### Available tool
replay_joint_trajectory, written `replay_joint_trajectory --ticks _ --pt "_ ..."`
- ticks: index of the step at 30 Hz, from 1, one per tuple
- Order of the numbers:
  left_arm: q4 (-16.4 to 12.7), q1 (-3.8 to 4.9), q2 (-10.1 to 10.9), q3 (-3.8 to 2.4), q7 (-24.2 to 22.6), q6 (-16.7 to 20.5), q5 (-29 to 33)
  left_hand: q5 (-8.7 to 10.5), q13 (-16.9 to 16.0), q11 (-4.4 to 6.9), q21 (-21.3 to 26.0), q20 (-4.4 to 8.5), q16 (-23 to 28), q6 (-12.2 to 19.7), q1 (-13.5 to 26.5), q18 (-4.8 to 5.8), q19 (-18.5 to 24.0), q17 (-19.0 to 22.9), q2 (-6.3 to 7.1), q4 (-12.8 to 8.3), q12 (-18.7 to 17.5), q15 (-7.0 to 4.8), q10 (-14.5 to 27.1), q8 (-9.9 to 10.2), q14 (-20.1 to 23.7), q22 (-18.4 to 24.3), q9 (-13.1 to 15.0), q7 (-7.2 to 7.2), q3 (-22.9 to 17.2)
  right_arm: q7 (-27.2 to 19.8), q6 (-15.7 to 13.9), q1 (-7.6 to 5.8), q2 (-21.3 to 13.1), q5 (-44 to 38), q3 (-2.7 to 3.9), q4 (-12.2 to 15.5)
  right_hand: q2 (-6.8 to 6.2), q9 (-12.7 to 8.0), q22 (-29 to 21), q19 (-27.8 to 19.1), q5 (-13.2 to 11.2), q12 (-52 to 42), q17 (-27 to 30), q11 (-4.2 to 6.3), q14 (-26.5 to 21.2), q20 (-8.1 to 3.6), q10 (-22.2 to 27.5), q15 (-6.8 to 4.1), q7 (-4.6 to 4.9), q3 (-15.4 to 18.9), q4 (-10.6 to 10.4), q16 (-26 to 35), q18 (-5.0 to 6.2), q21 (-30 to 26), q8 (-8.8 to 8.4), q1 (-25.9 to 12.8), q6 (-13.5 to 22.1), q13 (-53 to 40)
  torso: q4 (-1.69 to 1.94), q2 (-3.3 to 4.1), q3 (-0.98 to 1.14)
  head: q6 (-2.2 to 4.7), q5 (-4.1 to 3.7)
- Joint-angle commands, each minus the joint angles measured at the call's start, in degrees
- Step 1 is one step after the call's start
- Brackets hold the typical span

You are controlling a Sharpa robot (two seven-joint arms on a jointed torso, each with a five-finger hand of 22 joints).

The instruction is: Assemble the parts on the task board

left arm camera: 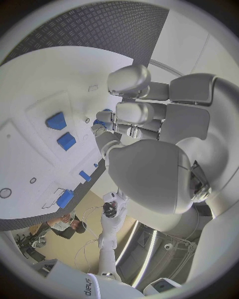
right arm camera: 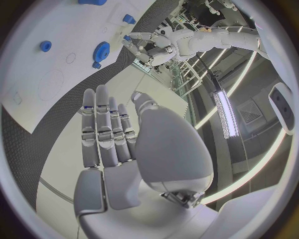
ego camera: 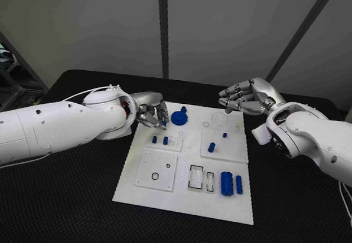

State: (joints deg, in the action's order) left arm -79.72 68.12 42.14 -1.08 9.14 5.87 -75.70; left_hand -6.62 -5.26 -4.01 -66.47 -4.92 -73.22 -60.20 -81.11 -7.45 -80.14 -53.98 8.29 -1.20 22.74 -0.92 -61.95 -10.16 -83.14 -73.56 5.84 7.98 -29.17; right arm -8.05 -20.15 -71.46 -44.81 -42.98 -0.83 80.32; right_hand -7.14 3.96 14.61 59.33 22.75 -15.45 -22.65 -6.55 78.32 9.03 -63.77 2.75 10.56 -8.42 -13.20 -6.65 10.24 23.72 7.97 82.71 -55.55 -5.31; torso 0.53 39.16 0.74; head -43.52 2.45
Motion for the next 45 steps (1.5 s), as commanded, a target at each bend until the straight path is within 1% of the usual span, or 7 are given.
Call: replay_joint_trajectory --ticks 1,4,8,12,20,35,45 --pt "0.14 0.02 0.19 -0.06 0.96 -1.3 0.47 0.02 0.06 0.11 -0.36 -0.04 -0.3 -0.38 0.49 2.13 0.14 0.05 -0.09 0.07 -0.15 0.24 -0.44 0.26 0.1 -0.05 -0.07 -0.12 -0.36 -0.15 0.14 -0.09 -0.05 -0.25 0.03 0.1 0.39 -0.05 -0.07 0.51 0.3 0.3 0.06 -0.03 0.3 0.03 0.09 -0.05 0.23 -0.42 -0.01 0.2 0.19 -0.38 0.13 0.09 -0.16 0.06 -0.01 -0.01 0.0 -0.06 0.08" --pt "0.49 -0.06 0.21 -0.06 1.07 -1.54 0.47 0.02 0.06 0.11 -0.36 -0.04 -0.3 -0.38 0.49 2.13 0.14 0.05 -0.09 0.07 -0.15 0.24 -0.44 0.26 0.1 -0.05 -0.07 -0.12 -0.36 -0.15 0.14 -0.09 -0.06 -0.27 0.03 0.13 0.39 -0.05 -0.07 0.51 0.3 0.3 0.06 -0.03 0.3 0.03 0.09 -0.05 0.23 -0.42 -0.01 0.2 0.19 -0.38 0.13 0.09 -0.16 0.06 -0.07 0.03 0.04 -0.03 0.15" --pt "0.75 -0.28 0.09 -0.05 1.08 -1.74 0.48 0.02 0.06 0.11 -0.36 -0.04 -0.3 -0.38 0.5 2.13 0.14 0.06 -0.09 0.07 -0.15 0.24 -0.44 0.26 0.1 -0.05 -0.07 -0.12 -0.36 -0.16 0.13 -0.09 -0.06 -0.28 0.03 0.12 0.39 -0.05 -0.07 0.51 0.3 0.3 0.06 -0.03 0.3 0.03 0.09 -0.05 0.23 -0.42 -0.01 0.2 0.19 -0.38 0.13 0.09 -0.16 0.06 -0.08 0.05 0.0 -0.11 0.1" --pt "1.02 -0.53 -0.18 -0.05 1.01 -1.8 0.48 0.03 0.06 0.13 -0.35 -0.05 -0.29 -0.45 0.59 2.13 0.14 0.13 -0.06 0.08 -0.23 0.25 -0.52 0.29 0.12 -0.06 -0.08 -0.13 -0.35 -0.18 0.13 -0.09 -0.06 -0.29 0.03 0.13 0.39 -0.05 -0.07 0.51 0.3 0.3 0.06 -0.03 0.3 0.03 0.09 -0.05 0.23 -0.42 -0.01 0.2 0.19 -0.38 0.13 0.09 -0.16 0.06 -0.1 0.05 0.04 -0.08 0.21" --pt "1.27 -0.9 -0.8 -0.05 0.67 -1.39 0.49 0.03 0.07 0.13 -0.3 -0.06 -0.26 -0.5 0.68 2.12 0.17 0.22 -0.03 0.1 -0.29 0.25 -0.59 0.32 0.14 -0.04 -0.09 -0.14 -0.33 -0.18 0.12 -0.09 -0.05 -0.29 0.03 0.16 0.39 -0.05 -0.07 0.51 0.3 0.3 0.06 -0.03 0.3 0.03 0.09 -0.05 0.23 -0.42 -0.01 0.2 0.19 -0.38 0.13 0.09 -0.16 0.06 -0.06 0.06 0.03 -0.18 0.14" --pt "1.32 -1.0 -1.49 -0.06 0.7 -1.02 0.5 0.04 0.08 0.13 -0.18 -0.07 -0.26 -0.53 0.77 2.09 0.23 0.27 0.01 0.11 -0.36 0.25 -0.65 0.37 0.16 0.03 -0.1 -0.15 -0.31 -0.16 0.12 -0.08 0.0 -0.3 0.03 0.17 0.39 -0.05 -0.07 0.51 0.3 0.3 0.06 -0.03 0.3 0.03 0.09 -0.05 0.23 -0.42 -0.01 0.2 0.19 -0.38 0.13 0.09 -0.16 0.06 -0.08 0.05 0.02 -0.22 0.02" --pt "1.97 -1.0 -2.12 -0.07 1.26 -1.95 0.5 0.03 0.06 0.17 -0.21 -0.08 -0.26 -0.66 0.8 2.09 0.21 0.34 -0.02 0.07 -0.44 0.23 -0.84 0.41 0.19 -0.02 -0.12 -0.17 -0.34 -0.15 0.16 -0.08 0.06 -0.3 0.03 0.18 0.39 -0.05 -0.07 0.51 0.3 0.3 0.06 -0.03 0.3 0.03 0.09 -0.05 0.23 -0.42 -0.01 0.2 0.19 -0.38 0.13 0.09 -0.16 0.06 -0.08 0.03 0.06 -0.25 -0.01"
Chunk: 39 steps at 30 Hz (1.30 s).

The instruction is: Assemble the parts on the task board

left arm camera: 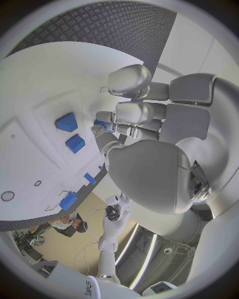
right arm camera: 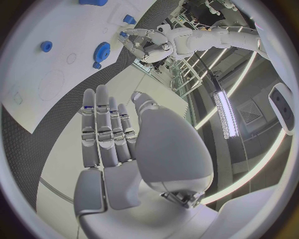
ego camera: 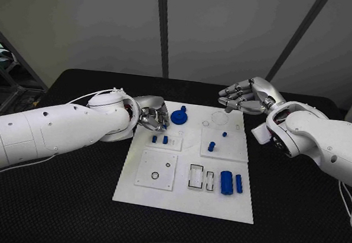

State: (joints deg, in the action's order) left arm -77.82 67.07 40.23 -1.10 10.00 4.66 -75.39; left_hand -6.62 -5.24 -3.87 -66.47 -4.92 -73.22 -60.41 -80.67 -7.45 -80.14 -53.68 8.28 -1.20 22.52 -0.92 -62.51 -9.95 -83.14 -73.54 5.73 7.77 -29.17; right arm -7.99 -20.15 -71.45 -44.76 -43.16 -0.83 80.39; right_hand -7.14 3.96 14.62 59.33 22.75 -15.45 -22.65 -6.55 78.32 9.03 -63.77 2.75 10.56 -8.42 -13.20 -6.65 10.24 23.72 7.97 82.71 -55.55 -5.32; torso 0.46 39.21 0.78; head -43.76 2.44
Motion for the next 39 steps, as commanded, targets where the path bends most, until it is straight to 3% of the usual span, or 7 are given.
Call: replay_joint_trajectory --ticks 1,15,25,39 --pt "0.15 0.05 -0.26 -0.05 0.47 -0.84 0.19 0.03 0.04 0.04 -0.21 -0.08 -0.26 -0.46 0.37 2.09 0.21 0.04 -0.01 0.07 -0.22 0.23 -0.28 0.2 0.19 -0.05 -0.01 0.04 -0.34 -0.21 0.16 -0.09 -0.01 -0.12 0.03 0.13 0.39 -0.05 -0.08 0.51 0.29 0.3 0.07 -0.03 0.3 0.03 0.09 -0.05 0.23 -0.42 -0.01 0.2 0.19 -0.38 0.13 0.09 -0.16 0.07 -0.01 -0.02 0.02 -0.02 -0.02" --pt "1.09 0.05 -0.94 -0.04 0.59 -1.76 0.19 0.05 0.13 -0.07 0.17 -0.12 -0.01 -0.23 0.66 2.01 0.42 0.69 0.33 -0.04 -0.8 0.3 -0.18 0.68 0.44 0.12 -0.19 0.12 -0.24 -0.23 0.38 -0.09 -0.12 -0.12 0.03 0.25 0.39 -0.05 -0.08 0.51 0.29 0.3 0.07 -0.03 0.3 0.03 0.09 -0.05 0.23 -0.42 -0.01 0.2 0.19 -0.38 0.13 0.09 -0.16 0.07 0.0 -0.02 0.03 -0.11 -0.09" --pt "1.2 0.05 -0.91 -0.04 0.1 -1.17 0.36 0.06 1.16 -0.76 0.95 -0.62 -0.09 6.07 2.23 1.92 0.77 1.51 2.52 0.03 -4.45 0.87 2.19 5.25 0.79 0.27 -2.03 0.35 0.37 -0.25 0.34 -0.09 -0.07 -0.12 0.03 0.16 0.32 -0.06 -0.14 0.54 0.28 0.35 0.06 -0.04 0.34 0.03 0.08 -0.04 0.24 -0.54 0.02 0.37 0.19 -0.48 0.12 0.06 -0.14 0.23 0.03 -0.1 0.04 -0.14 0.01" --pt "1.14 -0.05 -0.38 -0.04 0.6 -1.08 0.37 0.06 1.25 -1.01 1.26 -0.82 -0.32 7.77 2.03 1.87 0.81 1.59 3.02 -0.19 -5.47 1.05 2.67 6.22 0.83 0.32 -2.07 0.24 1.17 0.67 0.67 -0.09 -0.19 -1.51 0.03 -0.07 0.05 -0.1 -0.21 0.53 0.21 0.53 0.08 -0.13 0.29 0.05 0.34 0.01 0.32 -0.61 0.16 0.6 0.17 -0.6 0.01 0.12 0.08 0.45 0.02 -0.07 0.01 0.04 0.08"
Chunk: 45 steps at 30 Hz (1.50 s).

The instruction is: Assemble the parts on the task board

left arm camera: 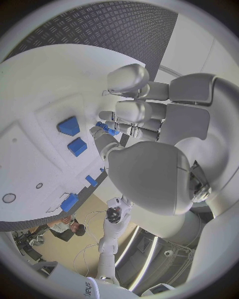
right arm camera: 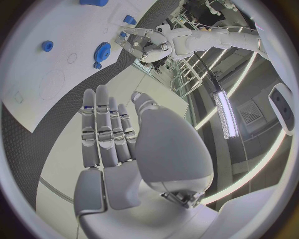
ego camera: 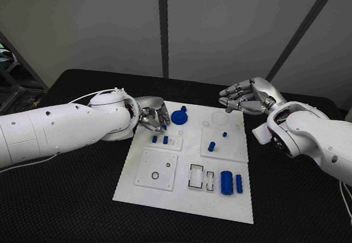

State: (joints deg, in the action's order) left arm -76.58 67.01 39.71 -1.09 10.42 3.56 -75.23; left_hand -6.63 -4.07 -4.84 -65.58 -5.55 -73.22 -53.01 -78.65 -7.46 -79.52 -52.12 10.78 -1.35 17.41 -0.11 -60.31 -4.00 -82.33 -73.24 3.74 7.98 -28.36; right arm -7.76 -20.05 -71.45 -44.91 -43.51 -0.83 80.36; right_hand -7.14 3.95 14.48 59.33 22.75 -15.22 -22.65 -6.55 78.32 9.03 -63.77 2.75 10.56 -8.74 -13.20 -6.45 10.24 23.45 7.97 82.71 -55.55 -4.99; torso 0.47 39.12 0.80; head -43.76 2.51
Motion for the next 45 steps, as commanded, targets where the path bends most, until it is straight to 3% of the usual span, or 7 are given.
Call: replay_joint_trajectory --ticks 1,13,19,25,31,37,45 --pt "-0.13 0.01 0.21 -0.04 0.21 0.03 0.21 0.07 0.08 -0.06 0.38 -0.2 -0.32 0.4 0.01 1.88 0.18 0.04 0.55 -0.05 -0.4 0.24 0.5 0.27 0.02 0.03 -0.07 0.02 0.39 0.54 0.65 -0.09 -0.04 -1.41 0.03 -0.1 0.01 -0.1 -0.08 0.54 0.2 0.34 0.08 -0.15 0.29 0.05 0.4 0.01 0.34 -0.31 0.19 0.44 0.18 -0.35 0.0 0.15 0.11 0.15 0.01 0.03 -0.02 0.08 0.02" --pt "-0.8 -0.12 1.79 -0.05 0.28 1.17 0.21 0.07 0.09 -0.41 0.72 -0.42 -0.55 1.33 -0.09 1.84 0.2 0.07 0.85 -0.12 -1.24 0.52 1.45 0.36 0.01 0.14 -0.03 -0.32 1.51 2.81 2.4 -0.09 -0.25 -7.1 0.03 -0.93 -0.45 0.01 0.1 1.69 -0.6 1.12 -0.23 -0.17 1.86 -0.29 0.96 -0.29 0.33 -1.15 1.67 0.44 0.28 0.07 0.26 1.35 -0.31 1.14 0.04 0.07 -0.09 0.11 0.19" --pt "-0.9 -0.14 3.42 -0.16 -1.25 5.5 1.07 -0.04 -0.03 -0.43 0.9 -0.49 -0.79 0.11 -0.5 1.8 0.19 -0.06 0.04 -0.05 -1.29 0.56 1.35 -0.34 -0.06 0.18 0.24 0.25 1.44 5.28 4.2 -0.08 -0.79 -16.36 0.03 -0.71 0.17 0.17 3.29 7.19 -4.27 1.76 -3.5 1.68 8.36 -3.26 -2.39 -2.44 -1.15 -2.83 4.82 -5.29 0.31 5.68 1.43 3.63 -3.9 1.3 -0.01 0.04 -0.09 0.24 0.18" --pt "-1.72 -0.14 6.8 -1.01 -4.71 12.07 13.4 -0.07 -0.27 -0.71 9.54 -0.71 5.2 -4.81 -1.93 0.07 4.64 11.42 -0.9 -0.82 -0.54 0.76 0.48 -2.72 4.61 5.43 0.75 1.03 -0.48 9.15 6.87 -0.06 -1.73 -30.18 0.02 0.69 -0.02 0.05 9.33 7.81 -5.27 4.82 -11.44 2.76 7.98 -4.97 -6.8 -3.99 -2.97 -5.49 7.28 -20.78 0.05 14.04 0.48 3.53 -7.65 1.21 -0.14 0.09 -0.09 0.77 -0.82" --pt "-3.98 -0.14 9.94 -1.23 -12.3 15.63 34.42 0.02 -0.23 -0.82 23.96 -0.74 13.95 -5.3 -1.39 -2.56 12.93 25.61 -0.7 -0.98 0.24 0.92 0.59 -2.69 11.59 14.06 0.28 1.29 -1.14 13.44 8.06 0.35 -2.49 -42.2 0.01 2.82 -1.09 0.04 14.34 6.82 -6.07 7.72 -21.48 3.03 8.55 -4.94 -7.74 -3.98 -3.26 -7.5 7.51 -35.07 -0.03 19.98 -1.33 1.7 -8.62 1.13 0.04 0.07 -0.09 1.3 -3.86" --pt "-7.26 -0.41 11.84 -1.21 -22.64 14.28 54.59 0.05 -0.2 -1.11 28.05 -1.08 15.94 -5.52 -0.35 -3.0 15.63 27.28 -1.51 -0.22 0.75 1.22 1.13 -2.72 13.44 16.39 0.17 1.66 -0.81 16.65 8.98 1.01 -2.54 -49.31 -0.01 4.44 -2.3 -0.02 24.07 9.76 -7.02 9.4 -30.34 2.64 9.03 -4.71 -6.7 -3.64 -3.08 -8.3 7.03 -46.48 -1.35 28.37 -2.66 0.34 -7.99 1.17 0.0 0.07 -0.16 1.52 -4.72" --pt "-9.59 -0.79 13.11 -1.19 -32.51 10.47 62.97 0.13 -0.14 -1.41 29.08 -1.42 16.62 -5.43 -0.21 -2.95 16.52 28.13 -2.1 -0.08 0.89 1.5 2.13 -2.76 14.5 16.88 0.16 1.85 -0.03 18.42 10.3 2.0 -1.92 -52.58 -0.06 4.89 -3.72 -0.06 30.22 11.16 -7.35 10.96 -35.92 1.84 8.94 -4.05 -4.9 -3.03 -2.1 -9.0 6.39 -53.91 -2.13 33.77 -4.13 -0.75 -6.72 1.21 -0.01 0.06 -0.09 1.62 -5.16"
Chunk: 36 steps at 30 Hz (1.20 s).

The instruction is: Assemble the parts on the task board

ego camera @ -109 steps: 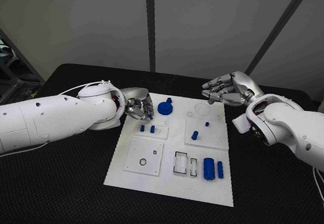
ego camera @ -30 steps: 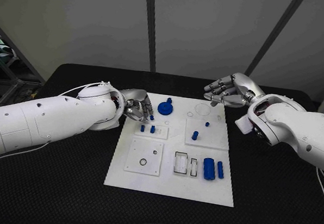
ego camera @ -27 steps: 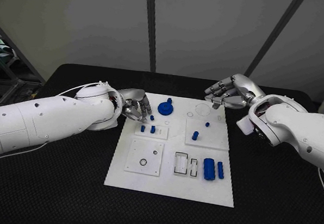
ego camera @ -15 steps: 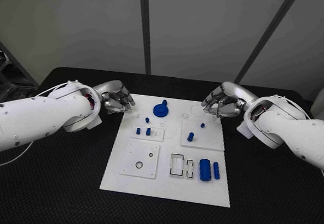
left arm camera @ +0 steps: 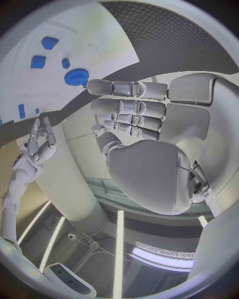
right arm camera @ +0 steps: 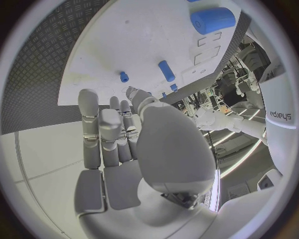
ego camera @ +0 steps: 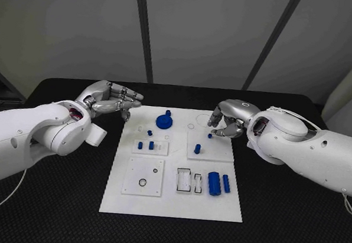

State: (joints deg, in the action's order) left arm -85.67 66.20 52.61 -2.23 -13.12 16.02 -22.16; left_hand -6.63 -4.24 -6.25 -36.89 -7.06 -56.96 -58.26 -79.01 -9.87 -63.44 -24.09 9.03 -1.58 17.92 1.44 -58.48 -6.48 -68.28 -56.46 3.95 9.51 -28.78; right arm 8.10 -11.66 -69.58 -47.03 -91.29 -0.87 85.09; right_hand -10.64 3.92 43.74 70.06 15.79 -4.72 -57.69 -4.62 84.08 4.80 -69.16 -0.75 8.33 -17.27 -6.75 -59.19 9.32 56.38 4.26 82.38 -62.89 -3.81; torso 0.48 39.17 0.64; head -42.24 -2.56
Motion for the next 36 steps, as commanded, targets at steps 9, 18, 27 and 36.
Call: replay_joint_trajectory --ticks 9,18,27,36 --pt "-1.08 -0.04 0.58 -0.05 -11.13 -2.13 12.91 0.14 0.01 -0.06 0.66 0.01 0.48 -0.12 0.23 -0.55 0.69 0.31 -0.37 0.16 0.53 0.02 0.43 -0.29 0.76 0.23 -0.06 0.39 0.74 2.71 2.67 1.18 1.02 -5.3 -0.1 -0.21 -0.58 -0.01 3.33 0.64 -0.57 0.76 -2.95 -0.37 2.87 0.66 1.23 0.7 0.52 -0.89 -0.22 -4.15 -1.43 2.99 -0.58 -0.55 1.22 0.01 0.03 0.06 0.06 0.02 -0.1" --pt "-1.18 -0.04 0.68 -0.05 -11.36 -1.54 13.91 0.13 -0.02 -0.1 0.82 -0.04 0.53 0.05 0.27 -0.56 0.8 0.43 -0.44 0.18 0.63 0.06 0.5 -0.23 0.9 0.31 -0.09 0.48 0.95 2.64 3.78 2.04 1.63 -5.36 -0.15 -0.73 0.11 0.13 6.88 1.57 -0.98 0.53 -5.61 -0.29 2.91 0.81 0.79 0.65 0.44 -2.21 -0.06 -7.57 -1.85 6.0 -0.38 0.12 0.75 -0.05 -0.01 0.1 0.14 -0.18 0.02" --pt "-1.1 -0.04 0.71 -0.05 -11.23 -0.97 14.06 0.12 -0.04 -0.2 1.0 -0.1 0.56 0.39 0.29 -0.57 0.87 0.6 -0.6 0.22 0.78 0.13 0.58 -0.09 1.01 0.42 -0.15 0.7 1.18 2.72 3.94 2.33 2.2 -5.36 -0.16 -1.23 1.77 0.47 12.05 2.91 -4.17 -0.37 -8.51 0.37 2.87 0.64 -1.48 0.13 -0.04 -6.51 0.82 -11.42 -2.55 10.3 0.28 1.79 -1.18 -0.4 -0.01 0.02 0.1 -0.38 0.11" --pt "-1.02 -0.04 0.64 -0.05 -11.16 -0.83 14.09 0.11 -0.04 -0.3 1.13 -0.15 0.59 0.72 0.19 -0.57 0.91 0.74 -0.7 0.16 0.85 0.19 0.75 0.04 1.11 0.5 -0.18 0.84 1.33 4.18 2.88 2.47 2.42 -6.22 -0.16 -1.24 3.42 0.91 16.61 4.55 -5.54 -1.33 -10.38 1.2 3.04 0.13 -3.85 -0.47 -0.72 -8.92 2.19 -13.9 -3.25 13.97 1.12 2.5 -3.42 -0.98 -0.02 0.01 0.11 -0.46 0.13"
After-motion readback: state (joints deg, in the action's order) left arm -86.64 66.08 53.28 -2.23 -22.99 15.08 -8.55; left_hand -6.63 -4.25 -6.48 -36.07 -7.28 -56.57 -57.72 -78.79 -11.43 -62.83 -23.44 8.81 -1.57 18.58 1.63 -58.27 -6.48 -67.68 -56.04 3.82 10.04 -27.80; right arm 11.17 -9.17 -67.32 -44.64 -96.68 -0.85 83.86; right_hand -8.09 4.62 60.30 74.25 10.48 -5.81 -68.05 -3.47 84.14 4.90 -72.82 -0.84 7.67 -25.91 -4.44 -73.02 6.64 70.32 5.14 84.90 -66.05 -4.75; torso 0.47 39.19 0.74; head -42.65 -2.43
